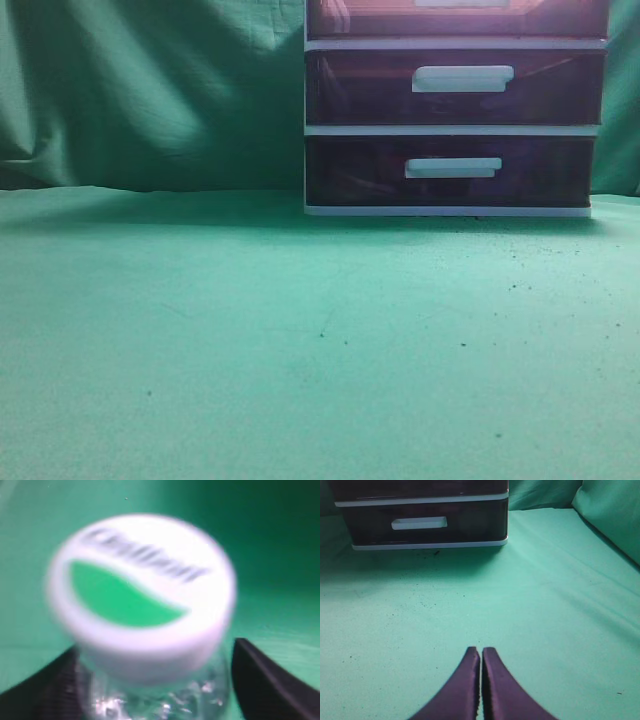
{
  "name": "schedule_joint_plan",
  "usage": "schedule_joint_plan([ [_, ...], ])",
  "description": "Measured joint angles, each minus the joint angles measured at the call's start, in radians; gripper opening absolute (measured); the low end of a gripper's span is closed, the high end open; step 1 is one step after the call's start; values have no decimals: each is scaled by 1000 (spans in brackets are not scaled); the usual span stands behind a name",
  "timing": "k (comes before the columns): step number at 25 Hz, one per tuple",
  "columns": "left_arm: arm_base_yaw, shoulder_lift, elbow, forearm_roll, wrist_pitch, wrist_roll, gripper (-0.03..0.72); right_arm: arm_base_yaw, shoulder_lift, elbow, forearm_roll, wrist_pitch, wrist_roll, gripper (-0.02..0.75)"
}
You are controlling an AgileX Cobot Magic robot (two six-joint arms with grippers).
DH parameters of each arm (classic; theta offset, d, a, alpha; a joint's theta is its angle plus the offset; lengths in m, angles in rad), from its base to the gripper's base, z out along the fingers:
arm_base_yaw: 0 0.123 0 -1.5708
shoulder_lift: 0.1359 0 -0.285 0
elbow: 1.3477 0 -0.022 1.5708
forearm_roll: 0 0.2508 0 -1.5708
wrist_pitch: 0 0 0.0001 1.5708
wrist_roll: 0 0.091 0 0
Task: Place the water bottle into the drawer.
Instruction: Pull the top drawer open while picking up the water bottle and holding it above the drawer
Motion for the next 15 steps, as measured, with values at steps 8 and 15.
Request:
schedule_joint_plan([
  [8,0,4,0,0,-7,0,276,0,0,0,0,0,0,0],
  [15,0,-126,-53,4,259,0,276,0,0,0,0,0,0,0],
])
